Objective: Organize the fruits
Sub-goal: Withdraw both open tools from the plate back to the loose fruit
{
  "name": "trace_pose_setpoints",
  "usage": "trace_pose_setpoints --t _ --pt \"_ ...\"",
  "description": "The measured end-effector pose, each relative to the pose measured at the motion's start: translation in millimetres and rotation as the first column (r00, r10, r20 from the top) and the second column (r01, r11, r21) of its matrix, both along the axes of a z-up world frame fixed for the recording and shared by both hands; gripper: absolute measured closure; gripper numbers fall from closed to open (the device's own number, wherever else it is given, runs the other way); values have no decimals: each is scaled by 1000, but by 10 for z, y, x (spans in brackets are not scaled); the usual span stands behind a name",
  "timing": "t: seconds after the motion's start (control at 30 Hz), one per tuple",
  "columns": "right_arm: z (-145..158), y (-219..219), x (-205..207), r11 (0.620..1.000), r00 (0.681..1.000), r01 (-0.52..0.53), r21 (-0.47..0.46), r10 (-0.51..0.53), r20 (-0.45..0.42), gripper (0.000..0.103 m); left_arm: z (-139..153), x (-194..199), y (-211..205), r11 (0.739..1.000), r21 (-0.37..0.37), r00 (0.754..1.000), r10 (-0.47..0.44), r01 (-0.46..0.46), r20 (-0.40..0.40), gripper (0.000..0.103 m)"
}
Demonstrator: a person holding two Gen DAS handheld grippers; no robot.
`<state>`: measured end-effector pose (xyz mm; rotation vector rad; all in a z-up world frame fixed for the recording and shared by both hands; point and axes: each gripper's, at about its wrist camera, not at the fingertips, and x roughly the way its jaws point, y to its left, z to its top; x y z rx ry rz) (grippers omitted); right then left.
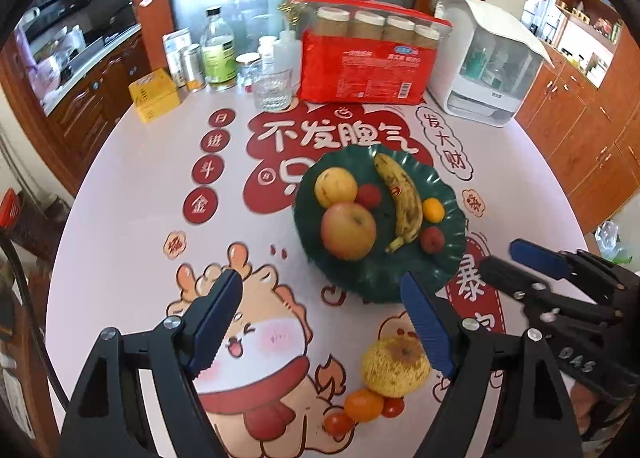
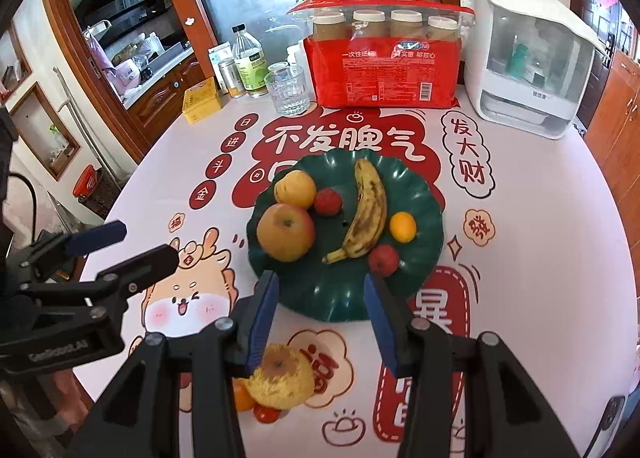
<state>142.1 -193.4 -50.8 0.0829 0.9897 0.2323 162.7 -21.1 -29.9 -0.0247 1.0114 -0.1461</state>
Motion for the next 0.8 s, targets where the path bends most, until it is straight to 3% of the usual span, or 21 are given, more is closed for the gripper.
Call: trace_pose_setpoints --t 0.4,0.57,0.8 --pt "141 98 -369 1000 1000 11 6 -11 28 58 -56 -335 267 999 -24 999 33 -34 -28 22" --pt "138 169 -486 1000 999 6 -8 -5 32 58 -44 -498 345 998 31 998 55 -55 23 22" --pt "71 289 -631 1000 1000 -6 -15 7 30 58 -208 -625 521 997 31 997 73 -72 -17 22"
